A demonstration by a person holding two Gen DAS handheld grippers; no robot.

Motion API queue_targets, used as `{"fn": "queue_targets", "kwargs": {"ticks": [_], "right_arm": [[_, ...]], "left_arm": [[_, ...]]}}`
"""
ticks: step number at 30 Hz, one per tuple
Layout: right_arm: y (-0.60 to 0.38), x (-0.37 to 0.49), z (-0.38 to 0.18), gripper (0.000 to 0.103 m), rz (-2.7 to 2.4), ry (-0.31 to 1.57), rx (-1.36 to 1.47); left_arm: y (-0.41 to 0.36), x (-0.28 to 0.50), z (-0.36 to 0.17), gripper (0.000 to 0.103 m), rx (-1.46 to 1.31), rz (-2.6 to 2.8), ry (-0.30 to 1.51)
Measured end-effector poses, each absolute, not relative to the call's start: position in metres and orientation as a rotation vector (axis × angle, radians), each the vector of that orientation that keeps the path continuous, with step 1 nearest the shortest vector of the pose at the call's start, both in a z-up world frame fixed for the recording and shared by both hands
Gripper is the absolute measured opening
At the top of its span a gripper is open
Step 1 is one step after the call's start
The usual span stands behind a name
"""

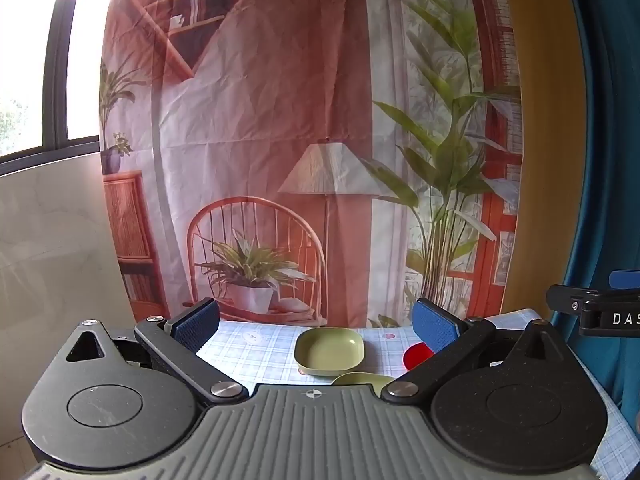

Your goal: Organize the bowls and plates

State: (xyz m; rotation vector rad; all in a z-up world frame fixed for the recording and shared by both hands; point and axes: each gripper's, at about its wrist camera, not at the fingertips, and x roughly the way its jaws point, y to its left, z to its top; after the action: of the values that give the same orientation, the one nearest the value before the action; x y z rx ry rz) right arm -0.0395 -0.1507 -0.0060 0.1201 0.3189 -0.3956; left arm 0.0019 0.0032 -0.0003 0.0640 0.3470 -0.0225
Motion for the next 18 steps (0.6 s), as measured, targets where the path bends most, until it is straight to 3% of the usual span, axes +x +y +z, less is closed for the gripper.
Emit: {"fn": "queue_targets", "kwargs": {"ticks": [18], "right_arm": [[-0.152,-0.041,-0.005,0.103,-0.398,0.304,0.124]], "left_arm": [[-0.001,-0.002,-0.001,0.103,0.086,0.014,0.315]]}}
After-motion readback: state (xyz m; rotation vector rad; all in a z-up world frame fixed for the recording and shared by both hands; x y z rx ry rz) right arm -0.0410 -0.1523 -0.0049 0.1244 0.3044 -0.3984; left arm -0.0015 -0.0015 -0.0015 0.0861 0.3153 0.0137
